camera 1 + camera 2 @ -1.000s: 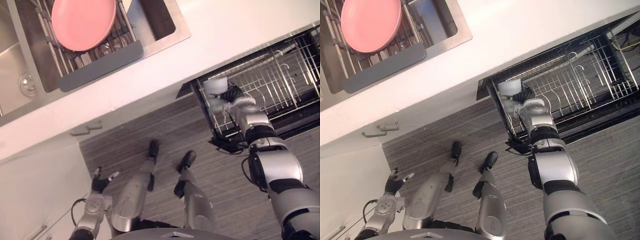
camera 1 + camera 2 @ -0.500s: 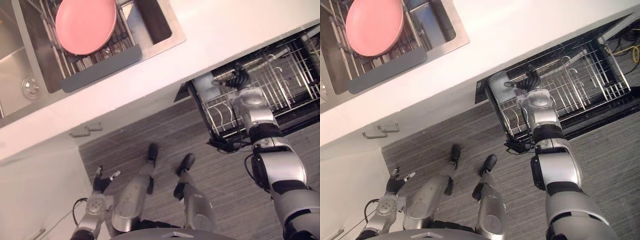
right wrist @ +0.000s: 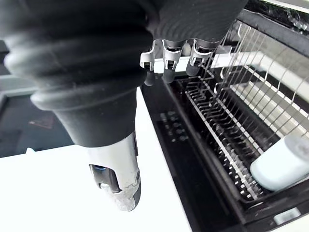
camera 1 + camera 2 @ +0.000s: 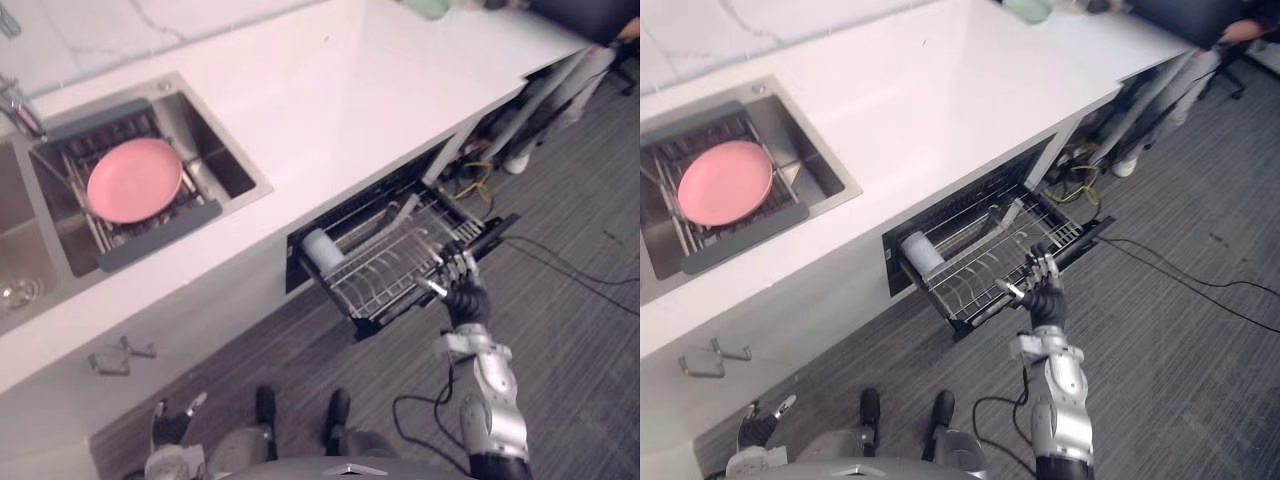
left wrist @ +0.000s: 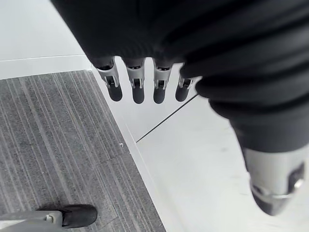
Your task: Walk over to the sink, pick up the cup, carry it to the dishwasher, place the cup inside the dishwasher, then close the dishwasher door
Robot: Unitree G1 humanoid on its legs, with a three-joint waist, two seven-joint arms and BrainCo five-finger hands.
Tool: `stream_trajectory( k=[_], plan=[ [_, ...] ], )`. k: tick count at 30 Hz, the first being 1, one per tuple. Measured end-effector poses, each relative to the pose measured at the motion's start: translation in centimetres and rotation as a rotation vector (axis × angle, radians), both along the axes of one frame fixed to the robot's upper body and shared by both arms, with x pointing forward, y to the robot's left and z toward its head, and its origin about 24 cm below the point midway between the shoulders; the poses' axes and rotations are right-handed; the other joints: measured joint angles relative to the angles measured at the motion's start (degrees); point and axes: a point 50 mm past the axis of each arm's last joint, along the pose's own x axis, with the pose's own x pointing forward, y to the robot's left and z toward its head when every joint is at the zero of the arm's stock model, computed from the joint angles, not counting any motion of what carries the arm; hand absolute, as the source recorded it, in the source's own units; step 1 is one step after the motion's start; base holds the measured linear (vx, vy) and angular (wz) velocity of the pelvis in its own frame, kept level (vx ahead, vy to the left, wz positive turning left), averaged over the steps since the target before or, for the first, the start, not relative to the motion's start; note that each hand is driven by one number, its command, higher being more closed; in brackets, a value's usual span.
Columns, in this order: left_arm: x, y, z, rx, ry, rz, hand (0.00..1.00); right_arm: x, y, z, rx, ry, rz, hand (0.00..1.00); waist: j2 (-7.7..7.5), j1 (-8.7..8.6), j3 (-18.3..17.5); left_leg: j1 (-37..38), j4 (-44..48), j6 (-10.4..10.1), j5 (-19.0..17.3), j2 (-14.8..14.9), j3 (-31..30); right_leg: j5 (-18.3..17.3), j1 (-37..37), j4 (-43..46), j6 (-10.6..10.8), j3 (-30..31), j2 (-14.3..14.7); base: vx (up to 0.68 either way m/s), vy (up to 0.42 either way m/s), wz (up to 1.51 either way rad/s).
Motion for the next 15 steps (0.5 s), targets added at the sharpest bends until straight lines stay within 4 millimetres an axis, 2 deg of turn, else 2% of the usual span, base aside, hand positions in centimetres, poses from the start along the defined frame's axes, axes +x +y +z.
stream_trajectory(
  k=[2,5,7,9,11,12,13,14,15],
  plan=[
    [-0.8,0.0,-0.2,0.005,0.025,0.031,0.00,-0.2,0.6,0.4,0.007,-0.033,0.051,0.00,0.11,-0.14,-0.7,1.0,0.0,0.0,-0.3,0.1,0.1,-0.2,0.9,0.0,-0.1,0.3,0.1,0.01,-0.006,-0.10],
    [-2.6,0.0,-0.6,0.020,0.079,0.082,0.00,-0.4,1.6,2.3,-0.009,-0.135,0.152,0.00,0.37,0.07,-2.1,2.4,0.0,-0.3,-0.3,0.4,-0.3,-0.6,2.6,0.0,-0.2,-0.3,0.4,0.03,-0.012,0.10],
    [-3.7,0.0,-0.7,0.021,0.100,0.131,0.00,-0.6,1.9,3.4,-0.008,-0.202,0.185,0.00,0.56,0.43,-2.5,3.0,0.0,-0.7,0.0,0.2,-2.9,-1.1,4.3,0.0,0.2,-2.8,0.4,0.06,-0.015,0.52],
    [-4.3,0.1,-0.8,0.025,0.108,0.139,0.00,-0.5,1.9,3.7,-0.002,-0.225,0.186,0.00,0.60,0.94,-2.6,2.8,0.0,-0.6,0.0,0.1,-4.7,-1.6,5.5,0.0,0.4,-5.7,0.2,0.05,-0.004,0.80],
    [-5.0,0.0,-1.0,0.014,0.123,0.183,0.00,-0.5,1.4,3.9,-0.004,-0.234,0.164,0.00,0.66,1.19,-2.8,2.7,0.0,0.6,-2.3,0.8,1.8,-1.7,6.8,0.0,0.3,-10.2,-0.8,0.06,0.039,1.09],
    [-5.6,-0.3,-1.2,-0.003,0.136,0.219,0.00,-0.5,0.7,4.1,-0.006,-0.243,0.122,0.00,0.66,1.00,-3.2,2.7,1.0,1.3,-3.4,1.7,9.1,-1.9,7.6,0.0,0.7,-13.5,-2.3,0.09,0.104,1.17],
    [-5.8,-0.4,-1.4,-0.012,0.143,0.233,0.00,-0.6,0.1,4.3,-0.004,-0.248,0.092,0.00,0.66,0.68,-3.2,2.2,3.0,1.5,-4.2,2.7,12.9,-2.0,8.1,0.2,1.0,-15.1,-3.0,0.14,0.176,1.54],
    [-6.3,-1.0,-1.6,-0.032,0.163,0.238,0.00,-0.7,-1.1,4.6,-0.003,-0.262,0.044,0.00,2.46,0.49,-3.4,1.2,8.0,1.5,-4.7,5.2,19.5,-3.0,9.0,1.9,2.0,-18.0,-3.8,0.15,0.201,1.39],
    [-7.1,-1.5,-1.8,-0.046,0.187,0.244,0.00,-0.5,-1.8,4.8,0.003,-0.264,0.025,0.00,3.56,0.64,-3.3,1.2,9.5,0.9,-4.5,4.9,20.4,-3.8,10.1,3.8,2.9,-19.7,-4.9,0.13,0.197,1.18]
  ],
)
